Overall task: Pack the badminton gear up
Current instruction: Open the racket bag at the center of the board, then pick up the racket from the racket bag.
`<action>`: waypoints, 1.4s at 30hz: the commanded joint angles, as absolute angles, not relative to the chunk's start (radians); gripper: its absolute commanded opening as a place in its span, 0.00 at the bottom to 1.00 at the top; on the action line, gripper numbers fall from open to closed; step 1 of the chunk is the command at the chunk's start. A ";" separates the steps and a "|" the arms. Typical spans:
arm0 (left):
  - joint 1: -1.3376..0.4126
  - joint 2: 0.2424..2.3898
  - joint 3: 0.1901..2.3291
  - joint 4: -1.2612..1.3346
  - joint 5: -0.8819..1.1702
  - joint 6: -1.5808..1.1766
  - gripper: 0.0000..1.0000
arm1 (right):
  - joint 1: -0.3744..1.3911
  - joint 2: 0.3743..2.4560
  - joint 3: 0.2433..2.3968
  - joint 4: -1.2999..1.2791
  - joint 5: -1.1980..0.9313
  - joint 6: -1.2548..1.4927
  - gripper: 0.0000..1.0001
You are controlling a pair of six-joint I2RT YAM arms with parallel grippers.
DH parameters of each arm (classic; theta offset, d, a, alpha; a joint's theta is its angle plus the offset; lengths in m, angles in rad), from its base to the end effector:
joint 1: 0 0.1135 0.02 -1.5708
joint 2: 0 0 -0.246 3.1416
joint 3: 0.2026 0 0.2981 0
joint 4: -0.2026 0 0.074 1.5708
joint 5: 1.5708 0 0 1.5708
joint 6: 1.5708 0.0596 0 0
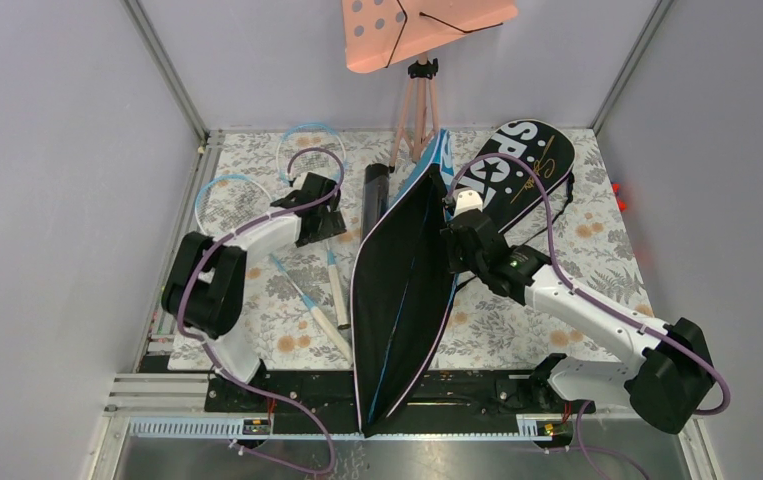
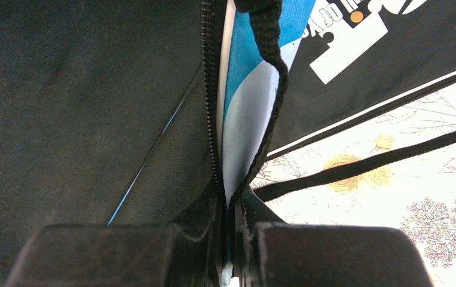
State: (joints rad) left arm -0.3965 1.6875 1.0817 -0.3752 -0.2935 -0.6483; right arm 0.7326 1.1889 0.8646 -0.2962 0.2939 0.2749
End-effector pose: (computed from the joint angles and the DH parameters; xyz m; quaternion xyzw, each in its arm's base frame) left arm 0.3717 -0.1369 0.1320 -0.1610 0.9337 -0.0222 0.3190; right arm 0.2575 0.2084 0.2294 -0.1343 0.8719 0.1044 0.4592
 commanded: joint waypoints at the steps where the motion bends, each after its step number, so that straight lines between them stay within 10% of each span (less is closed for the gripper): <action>1: -0.396 1.754 1.138 -0.396 -0.173 -0.623 0.73 | 0.727 1.190 0.884 -0.252 0.297 0.252 0.00; 11: -0.400 1.826 1.095 -0.364 -0.132 -0.652 0.44 | 0.727 1.193 0.878 -0.243 0.312 0.247 0.00; 16: -0.400 1.871 1.141 -0.379 -0.141 -0.634 0.00 | 0.726 1.172 0.868 -0.243 0.322 0.245 0.00; 42: -0.637 0.928 0.901 -0.451 -0.378 -0.574 0.00 | 0.663 1.359 1.013 -0.246 0.361 0.230 0.00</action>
State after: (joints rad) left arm -0.5674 1.0832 0.9188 -0.4725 -0.3725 -0.5774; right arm 0.6926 1.3190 0.9291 -0.2848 0.3511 0.2462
